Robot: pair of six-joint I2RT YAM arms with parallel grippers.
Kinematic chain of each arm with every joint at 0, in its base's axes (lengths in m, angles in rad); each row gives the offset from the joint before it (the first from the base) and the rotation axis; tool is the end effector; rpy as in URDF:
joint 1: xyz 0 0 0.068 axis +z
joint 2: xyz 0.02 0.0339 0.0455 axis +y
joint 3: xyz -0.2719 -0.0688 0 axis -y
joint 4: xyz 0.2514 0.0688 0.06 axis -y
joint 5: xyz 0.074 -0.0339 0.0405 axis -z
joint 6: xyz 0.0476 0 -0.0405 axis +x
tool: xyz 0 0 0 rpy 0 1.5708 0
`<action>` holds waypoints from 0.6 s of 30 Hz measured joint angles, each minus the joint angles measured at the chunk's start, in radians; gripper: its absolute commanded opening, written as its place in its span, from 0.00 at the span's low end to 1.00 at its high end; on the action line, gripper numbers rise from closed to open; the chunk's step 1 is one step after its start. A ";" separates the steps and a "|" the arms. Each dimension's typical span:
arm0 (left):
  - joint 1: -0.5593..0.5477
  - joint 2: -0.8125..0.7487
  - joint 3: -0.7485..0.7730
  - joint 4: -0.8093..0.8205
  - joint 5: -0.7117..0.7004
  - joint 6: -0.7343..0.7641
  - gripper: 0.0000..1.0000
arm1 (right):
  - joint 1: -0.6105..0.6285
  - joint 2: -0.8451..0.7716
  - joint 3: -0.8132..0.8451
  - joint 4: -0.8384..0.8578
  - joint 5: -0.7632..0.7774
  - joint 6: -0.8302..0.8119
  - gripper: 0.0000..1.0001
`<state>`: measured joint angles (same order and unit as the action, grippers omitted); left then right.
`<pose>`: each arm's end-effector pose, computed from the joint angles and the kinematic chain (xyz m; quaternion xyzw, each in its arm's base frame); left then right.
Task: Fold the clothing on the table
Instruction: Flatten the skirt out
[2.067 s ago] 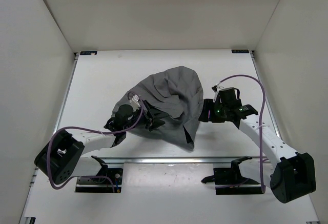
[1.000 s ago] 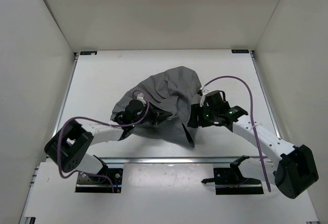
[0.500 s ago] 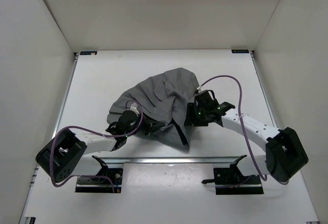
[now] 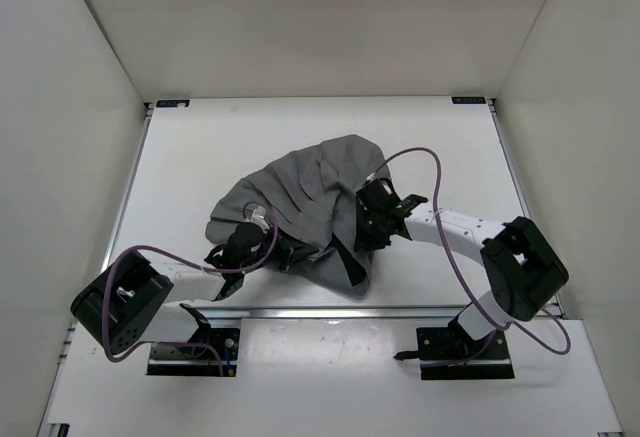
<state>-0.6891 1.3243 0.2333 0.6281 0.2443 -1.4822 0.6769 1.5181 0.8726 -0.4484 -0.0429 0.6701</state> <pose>0.1706 -0.1554 0.1282 -0.2669 0.8034 -0.5102 0.1518 0.2313 0.1885 0.1737 -0.0084 0.9715 0.1636 0.1716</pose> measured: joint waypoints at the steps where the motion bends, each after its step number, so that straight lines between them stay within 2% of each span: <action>1: 0.000 0.001 -0.004 0.003 0.002 0.000 0.00 | 0.003 0.013 0.007 -0.001 0.002 -0.009 0.00; 6: 0.042 -0.027 -0.013 -0.013 0.020 0.019 0.00 | 0.001 0.001 0.044 -0.029 0.004 -0.021 0.00; 10: 0.213 -0.154 0.038 -0.164 0.090 0.118 0.00 | -0.054 -0.107 0.102 -0.087 -0.047 -0.090 0.00; 12: 0.344 -0.224 0.135 -0.290 0.127 0.193 0.00 | -0.132 -0.187 0.163 -0.105 -0.090 -0.134 0.00; 15: 0.504 -0.279 0.381 -0.468 0.154 0.317 0.00 | -0.293 -0.333 0.248 -0.060 -0.207 -0.182 0.00; 18: 0.543 -0.313 0.589 -0.541 0.188 0.401 0.00 | -0.465 -0.468 0.288 0.027 -0.358 -0.193 0.00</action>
<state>-0.1459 1.0111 0.8219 0.0875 0.4328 -1.0809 0.2115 1.0504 1.1606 -0.4213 -0.4007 0.4767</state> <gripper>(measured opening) 0.113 0.033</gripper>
